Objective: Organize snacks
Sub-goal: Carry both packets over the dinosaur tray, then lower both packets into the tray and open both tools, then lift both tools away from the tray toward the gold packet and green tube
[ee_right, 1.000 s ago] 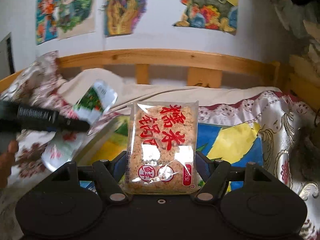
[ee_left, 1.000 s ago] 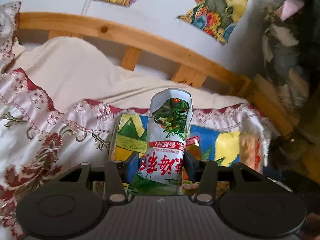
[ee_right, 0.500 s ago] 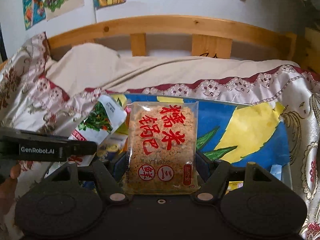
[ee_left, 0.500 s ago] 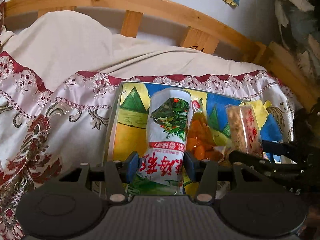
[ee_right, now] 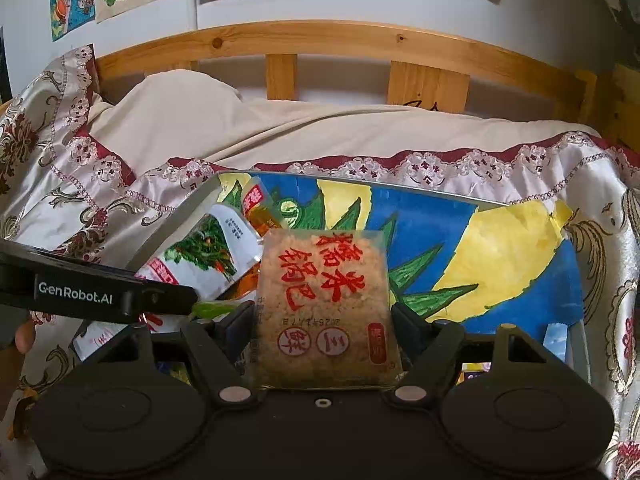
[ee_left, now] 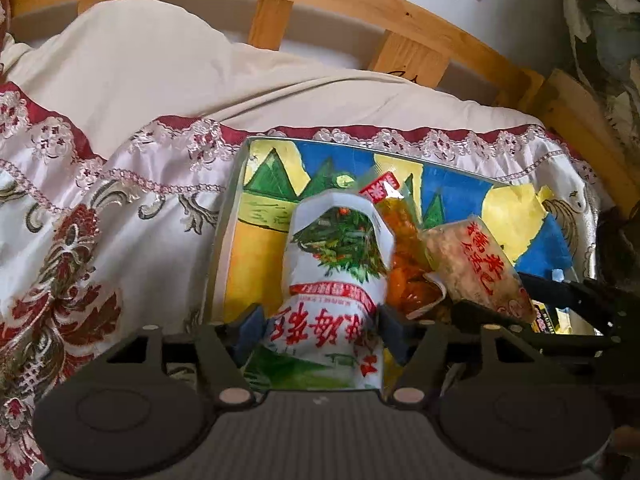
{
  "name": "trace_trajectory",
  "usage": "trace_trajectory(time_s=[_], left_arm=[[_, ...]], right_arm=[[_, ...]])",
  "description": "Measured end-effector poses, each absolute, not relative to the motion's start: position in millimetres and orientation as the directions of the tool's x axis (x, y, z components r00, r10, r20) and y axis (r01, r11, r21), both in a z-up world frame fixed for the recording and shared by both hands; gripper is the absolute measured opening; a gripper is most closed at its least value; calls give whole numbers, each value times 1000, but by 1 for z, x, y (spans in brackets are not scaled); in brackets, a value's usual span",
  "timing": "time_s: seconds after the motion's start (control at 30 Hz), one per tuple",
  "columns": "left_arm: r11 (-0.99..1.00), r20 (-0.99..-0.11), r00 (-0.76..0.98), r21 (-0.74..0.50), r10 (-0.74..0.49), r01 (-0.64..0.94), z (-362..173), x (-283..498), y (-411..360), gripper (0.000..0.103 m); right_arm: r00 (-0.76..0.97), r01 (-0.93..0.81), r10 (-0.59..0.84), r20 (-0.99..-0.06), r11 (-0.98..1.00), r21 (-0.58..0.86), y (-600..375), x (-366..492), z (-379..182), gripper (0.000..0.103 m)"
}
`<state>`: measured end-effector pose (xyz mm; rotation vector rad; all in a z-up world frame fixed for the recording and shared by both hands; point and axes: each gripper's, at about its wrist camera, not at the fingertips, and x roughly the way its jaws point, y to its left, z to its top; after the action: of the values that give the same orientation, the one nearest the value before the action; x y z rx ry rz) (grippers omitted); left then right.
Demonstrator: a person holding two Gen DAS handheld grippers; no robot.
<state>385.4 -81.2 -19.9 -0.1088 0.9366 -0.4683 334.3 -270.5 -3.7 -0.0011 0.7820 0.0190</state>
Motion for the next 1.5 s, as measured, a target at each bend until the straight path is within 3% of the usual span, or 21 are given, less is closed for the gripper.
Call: trace_trajectory(time_s=[0.27,0.47,0.8,0.97,1.17,1.5], left_arm=[[904,-729,538,-295,-423,310,-6,381,-72,84],[895,-623,643,-307,-446,323,22,357,-52,94],[906,-434,795,-218,-423,362,65,293,-17,102],[907,-391,819,-165,-420,387,70,254,-2,102],[908,-390,821,-132,-416,398,70,215,20,102],[925,-469,807,-64,-358,374,55,166,60,103]], right_arm=[[773,-18,0,-635,1000,-21,-269,320,12,92],[835,6,-19,-550,1000,-26,-265,290,29,101],[906,60,-55,-420,998,-3,-245,221,64,102],[917,86,-76,-391,996,8,-231,181,75,102],[922,99,-81,-378,995,30,-214,143,90,102],[907,80,-41,-419,994,76,-190,102,91,102]])
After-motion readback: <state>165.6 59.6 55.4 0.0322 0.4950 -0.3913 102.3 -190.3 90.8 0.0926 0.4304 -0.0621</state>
